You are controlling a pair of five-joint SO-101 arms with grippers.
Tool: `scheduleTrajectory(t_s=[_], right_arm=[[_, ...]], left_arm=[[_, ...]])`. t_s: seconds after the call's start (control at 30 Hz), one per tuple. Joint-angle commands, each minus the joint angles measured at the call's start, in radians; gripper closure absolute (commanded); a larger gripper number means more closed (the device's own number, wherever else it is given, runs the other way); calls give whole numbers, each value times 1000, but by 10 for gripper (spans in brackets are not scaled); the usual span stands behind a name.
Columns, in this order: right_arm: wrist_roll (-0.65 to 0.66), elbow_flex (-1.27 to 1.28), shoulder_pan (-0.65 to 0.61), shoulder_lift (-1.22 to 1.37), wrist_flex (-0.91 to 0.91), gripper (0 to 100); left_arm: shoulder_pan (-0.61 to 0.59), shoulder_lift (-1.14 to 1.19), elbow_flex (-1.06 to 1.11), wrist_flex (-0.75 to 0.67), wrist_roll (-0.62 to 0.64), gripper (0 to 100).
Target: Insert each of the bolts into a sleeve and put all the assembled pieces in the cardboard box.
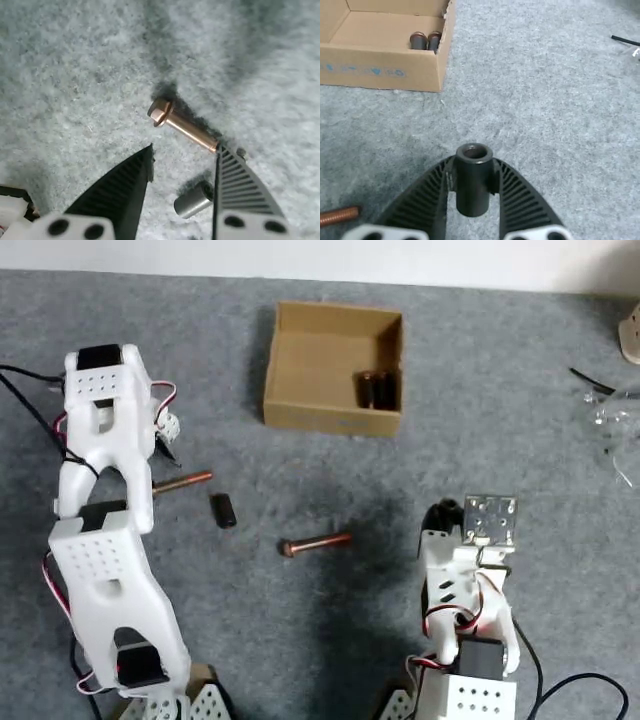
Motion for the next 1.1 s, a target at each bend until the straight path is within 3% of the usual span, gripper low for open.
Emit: scheduleTrajectory(t_s=[0.0, 0.17, 0.53, 0.87, 0.93, 1.07], right_arm=[[18, 61, 8, -12, -42, 995], [18, 61, 8, -12, -42, 995], [20, 61, 8, -12, -42, 995], [20, 61, 8, -12, -42, 995], [20, 61, 8, -12, -42, 995], [21, 61, 8, -12, -42, 995]], left_arm=[[33, -5, 25, 0, 28, 811], [45, -5, 81, -6, 141, 808], [74, 143, 85, -126, 227, 811], [71, 196, 39, -124, 276, 812], [71, 197, 41, -124, 276, 842], [74, 197, 42, -124, 273, 1000]])
